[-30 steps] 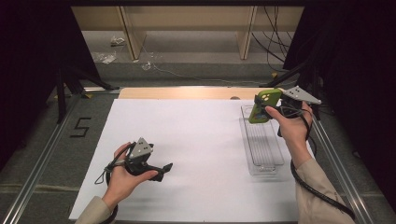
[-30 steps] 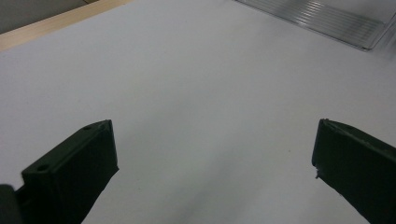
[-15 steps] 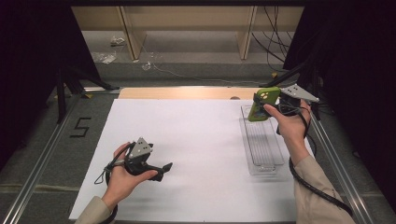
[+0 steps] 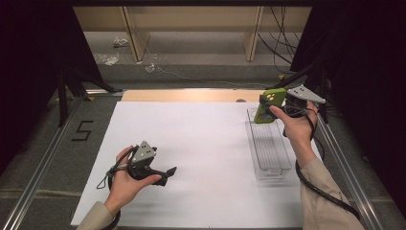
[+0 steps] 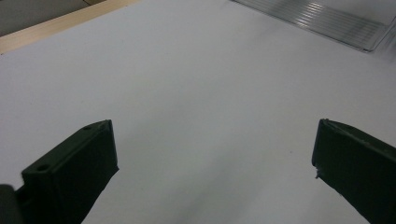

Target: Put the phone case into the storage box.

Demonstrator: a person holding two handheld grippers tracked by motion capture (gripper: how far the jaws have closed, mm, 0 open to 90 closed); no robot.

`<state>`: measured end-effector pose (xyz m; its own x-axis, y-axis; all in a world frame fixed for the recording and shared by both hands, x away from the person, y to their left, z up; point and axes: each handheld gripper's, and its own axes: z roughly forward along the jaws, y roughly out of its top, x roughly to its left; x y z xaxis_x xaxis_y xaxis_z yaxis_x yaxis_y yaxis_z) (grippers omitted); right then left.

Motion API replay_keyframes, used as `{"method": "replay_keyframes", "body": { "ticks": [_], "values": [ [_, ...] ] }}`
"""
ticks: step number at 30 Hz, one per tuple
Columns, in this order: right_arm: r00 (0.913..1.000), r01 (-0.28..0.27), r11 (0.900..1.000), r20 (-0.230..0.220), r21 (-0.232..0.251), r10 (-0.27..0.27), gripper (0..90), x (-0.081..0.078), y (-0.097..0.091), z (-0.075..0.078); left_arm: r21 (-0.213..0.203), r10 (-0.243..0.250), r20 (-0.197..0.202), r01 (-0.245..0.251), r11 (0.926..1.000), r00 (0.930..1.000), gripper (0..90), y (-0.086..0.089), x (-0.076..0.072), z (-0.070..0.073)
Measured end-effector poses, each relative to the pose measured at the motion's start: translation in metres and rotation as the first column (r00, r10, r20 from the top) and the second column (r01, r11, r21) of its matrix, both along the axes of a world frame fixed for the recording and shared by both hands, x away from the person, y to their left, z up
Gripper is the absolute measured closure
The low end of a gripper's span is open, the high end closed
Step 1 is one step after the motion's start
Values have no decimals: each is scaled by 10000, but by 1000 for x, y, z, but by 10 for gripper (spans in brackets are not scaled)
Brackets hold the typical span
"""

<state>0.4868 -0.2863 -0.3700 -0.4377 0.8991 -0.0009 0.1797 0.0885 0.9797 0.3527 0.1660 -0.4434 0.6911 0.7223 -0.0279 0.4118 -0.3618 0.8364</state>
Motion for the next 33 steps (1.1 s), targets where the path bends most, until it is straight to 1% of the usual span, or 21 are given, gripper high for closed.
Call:
{"method": "replay_keyframes", "body": {
  "ticks": [33],
  "values": [
    [9998, 141, 9997, -140, -181, -144, 176, 14, 1, -5, -16, 9, -7, -9, 10000, 10000, 0, 0, 0, 0]
  ]
}}
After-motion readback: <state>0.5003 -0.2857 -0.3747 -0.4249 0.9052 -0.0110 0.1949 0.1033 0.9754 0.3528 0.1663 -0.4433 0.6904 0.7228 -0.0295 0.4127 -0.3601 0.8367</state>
